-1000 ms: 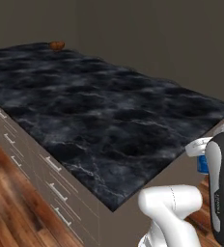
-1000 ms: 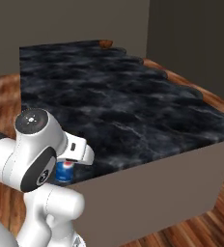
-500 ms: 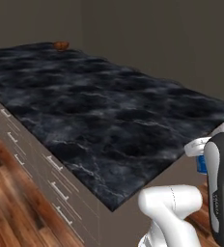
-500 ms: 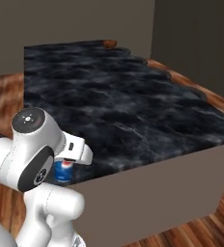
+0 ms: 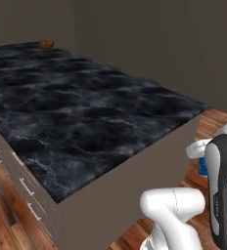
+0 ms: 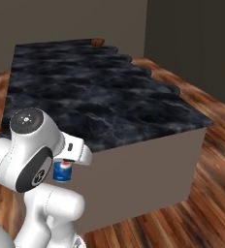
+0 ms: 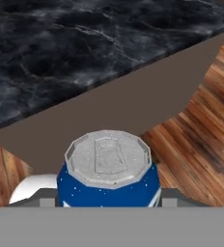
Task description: Open the fridge, grab two sodas, and place both sodas inside the bowl with ice on the dining counter.
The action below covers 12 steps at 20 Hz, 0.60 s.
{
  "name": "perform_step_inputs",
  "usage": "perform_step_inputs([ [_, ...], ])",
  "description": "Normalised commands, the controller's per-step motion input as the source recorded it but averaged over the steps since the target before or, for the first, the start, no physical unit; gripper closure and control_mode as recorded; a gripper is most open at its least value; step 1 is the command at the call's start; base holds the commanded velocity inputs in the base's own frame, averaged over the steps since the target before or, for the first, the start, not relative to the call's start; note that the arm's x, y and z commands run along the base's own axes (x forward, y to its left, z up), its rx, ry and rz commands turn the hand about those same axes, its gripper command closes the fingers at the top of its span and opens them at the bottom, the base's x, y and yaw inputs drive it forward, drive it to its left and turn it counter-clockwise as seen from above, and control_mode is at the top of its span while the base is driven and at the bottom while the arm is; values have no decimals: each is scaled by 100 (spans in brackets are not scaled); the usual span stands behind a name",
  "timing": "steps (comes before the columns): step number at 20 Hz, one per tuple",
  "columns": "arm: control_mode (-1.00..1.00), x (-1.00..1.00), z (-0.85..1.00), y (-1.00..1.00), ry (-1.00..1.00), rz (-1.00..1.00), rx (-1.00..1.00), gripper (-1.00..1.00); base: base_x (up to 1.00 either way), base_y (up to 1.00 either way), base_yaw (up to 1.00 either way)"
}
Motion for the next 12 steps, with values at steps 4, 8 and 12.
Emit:
perform_step_inputs([
  [4, 100, 0, 0, 0, 0, 0, 0, 100, 24, -100, 0],
  [8, 100, 0, 0, 0, 0, 0, 0, 100, 53, -100, 1],
  [12, 100, 0, 0, 0, 0, 0, 0, 100, 57, -100, 0],
])
